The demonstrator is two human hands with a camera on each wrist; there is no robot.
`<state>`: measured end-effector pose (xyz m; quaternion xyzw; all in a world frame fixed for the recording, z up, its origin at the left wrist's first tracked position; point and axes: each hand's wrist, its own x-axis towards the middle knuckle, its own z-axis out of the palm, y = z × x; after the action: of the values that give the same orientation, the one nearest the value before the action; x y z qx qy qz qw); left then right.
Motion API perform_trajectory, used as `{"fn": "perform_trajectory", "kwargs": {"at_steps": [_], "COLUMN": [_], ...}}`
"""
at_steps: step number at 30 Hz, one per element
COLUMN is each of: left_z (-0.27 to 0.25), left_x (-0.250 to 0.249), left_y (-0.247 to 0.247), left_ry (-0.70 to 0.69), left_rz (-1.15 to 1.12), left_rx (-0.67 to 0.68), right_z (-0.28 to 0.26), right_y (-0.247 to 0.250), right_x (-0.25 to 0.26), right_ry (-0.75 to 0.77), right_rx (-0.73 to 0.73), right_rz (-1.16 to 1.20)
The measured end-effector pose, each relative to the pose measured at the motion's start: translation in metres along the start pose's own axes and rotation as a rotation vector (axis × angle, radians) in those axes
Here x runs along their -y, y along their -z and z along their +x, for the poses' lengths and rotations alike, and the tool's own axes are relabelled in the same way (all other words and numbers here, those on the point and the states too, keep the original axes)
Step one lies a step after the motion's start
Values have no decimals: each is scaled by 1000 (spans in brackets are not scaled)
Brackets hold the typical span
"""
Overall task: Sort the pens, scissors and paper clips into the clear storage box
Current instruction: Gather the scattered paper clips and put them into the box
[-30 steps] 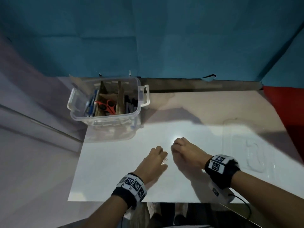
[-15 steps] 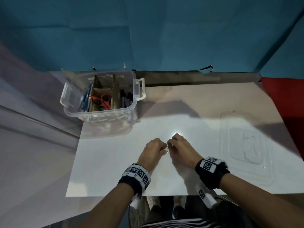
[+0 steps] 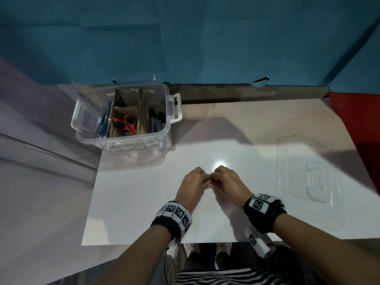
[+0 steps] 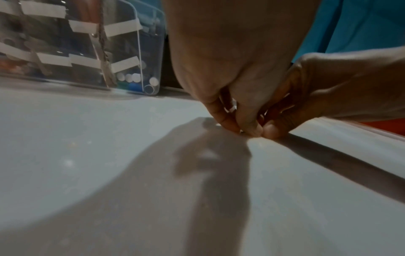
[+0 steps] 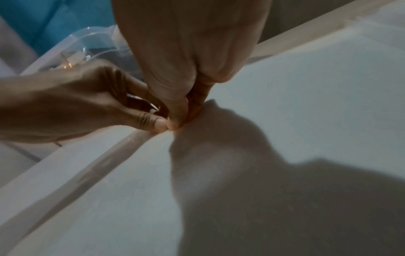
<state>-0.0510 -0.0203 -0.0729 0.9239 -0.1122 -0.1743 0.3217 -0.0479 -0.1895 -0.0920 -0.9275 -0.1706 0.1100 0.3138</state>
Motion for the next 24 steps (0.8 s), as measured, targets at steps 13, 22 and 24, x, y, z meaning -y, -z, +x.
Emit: {"fn": "perform_trajectory", "kwargs": {"at_steps": [13,22,24], "left_z": [-3,7,3], "left_x": [-10,-30,-33], "left_y": [10,107,145], "left_ry": [188,99,73], "left_rz": [-94,-188,-189], "left_rx": [-50,-230,-314], "right_z": [6,55,73], "right_y": [14,97,122], "right_x": [16,67,92], "right_ry": [-165,-143,-117], "right_rx": [31,-2,-27], "right_rz": [144,399,477]}}
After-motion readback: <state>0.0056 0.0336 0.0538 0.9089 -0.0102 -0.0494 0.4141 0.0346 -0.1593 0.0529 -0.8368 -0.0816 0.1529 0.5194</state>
